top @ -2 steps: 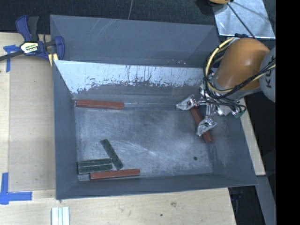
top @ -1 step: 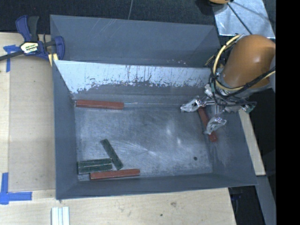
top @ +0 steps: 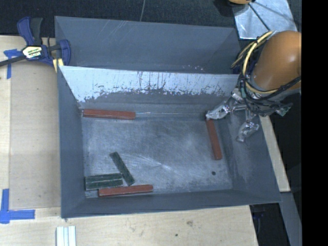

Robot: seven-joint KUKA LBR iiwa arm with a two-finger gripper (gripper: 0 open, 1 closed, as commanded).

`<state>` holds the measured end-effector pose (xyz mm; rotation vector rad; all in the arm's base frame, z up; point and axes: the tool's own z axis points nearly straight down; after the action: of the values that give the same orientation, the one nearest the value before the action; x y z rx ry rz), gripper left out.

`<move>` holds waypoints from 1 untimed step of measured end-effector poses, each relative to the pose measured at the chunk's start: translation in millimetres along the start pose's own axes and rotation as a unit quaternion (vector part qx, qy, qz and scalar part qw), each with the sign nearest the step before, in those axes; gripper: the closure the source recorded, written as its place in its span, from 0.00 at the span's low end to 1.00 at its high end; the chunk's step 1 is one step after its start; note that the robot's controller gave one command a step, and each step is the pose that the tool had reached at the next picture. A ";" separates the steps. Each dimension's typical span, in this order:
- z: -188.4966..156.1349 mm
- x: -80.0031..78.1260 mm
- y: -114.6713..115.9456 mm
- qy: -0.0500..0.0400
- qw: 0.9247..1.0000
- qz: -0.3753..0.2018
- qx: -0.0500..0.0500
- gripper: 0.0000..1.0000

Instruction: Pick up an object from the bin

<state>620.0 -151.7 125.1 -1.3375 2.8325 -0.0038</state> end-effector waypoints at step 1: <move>18.8 -11.6 8.0 0.002 1.000 -0.022 -0.002 0.00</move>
Offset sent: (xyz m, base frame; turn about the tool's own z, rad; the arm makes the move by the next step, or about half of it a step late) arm 0.0016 0.0150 -0.0551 -0.4396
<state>621.4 -137.6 106.3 -1.4020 2.8072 0.0001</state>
